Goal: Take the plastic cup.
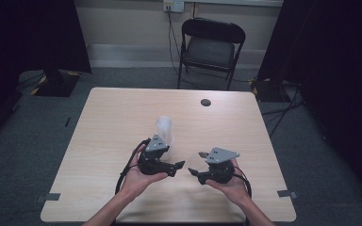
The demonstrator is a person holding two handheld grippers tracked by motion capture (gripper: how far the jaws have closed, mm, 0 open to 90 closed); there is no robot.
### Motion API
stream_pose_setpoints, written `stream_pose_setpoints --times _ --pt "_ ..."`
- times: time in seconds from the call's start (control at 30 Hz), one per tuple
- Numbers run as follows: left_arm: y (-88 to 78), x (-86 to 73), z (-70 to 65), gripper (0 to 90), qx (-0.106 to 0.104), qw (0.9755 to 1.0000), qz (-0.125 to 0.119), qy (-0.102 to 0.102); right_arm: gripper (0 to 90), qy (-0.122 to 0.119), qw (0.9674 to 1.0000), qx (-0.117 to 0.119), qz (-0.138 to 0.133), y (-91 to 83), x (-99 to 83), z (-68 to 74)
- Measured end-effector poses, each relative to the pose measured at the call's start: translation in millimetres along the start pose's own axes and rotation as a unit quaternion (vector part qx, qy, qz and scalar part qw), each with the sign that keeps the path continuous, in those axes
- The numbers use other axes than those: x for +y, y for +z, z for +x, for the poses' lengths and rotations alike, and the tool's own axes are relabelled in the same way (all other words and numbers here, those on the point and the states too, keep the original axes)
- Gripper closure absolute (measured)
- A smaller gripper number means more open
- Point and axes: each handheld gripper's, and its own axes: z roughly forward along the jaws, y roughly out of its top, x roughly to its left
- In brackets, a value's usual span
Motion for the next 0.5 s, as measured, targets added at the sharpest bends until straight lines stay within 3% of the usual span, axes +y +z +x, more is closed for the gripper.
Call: stream_pose_setpoints --times 0.1,0.2,0.33,0.43,0.5 --pt "-6.6 -1.5 3.9 16.9 -0.002 1.0 0.0 0.006 30.9 0.01 0.9999 -0.004 -0.004 -2.2 -0.7 -3.9" --pt "-11.4 -4.5 7.7 16.1 0.009 0.9999 0.005 0.0 30.9 0.015 0.9998 -0.008 -0.006 -3.5 -0.9 -7.7" --pt "-16.9 -11.8 11.2 15.5 0.009 0.9999 -0.007 -0.003 30.9 0.026 0.9995 -0.016 -0.011 -3.8 0.9 -13.7" --pt "-18.2 -17.9 13.1 15.6 0.008 1.0 0.0 -0.006 30.9 0.047 0.9987 -0.013 -0.014 -3.7 1.0 -18.9" --pt "-18.9 -21.9 13.9 15.6 0.015 0.9998 0.01 0.005 30.8 0.053 0.9984 -0.018 -0.015 -3.8 0.9 -21.9"
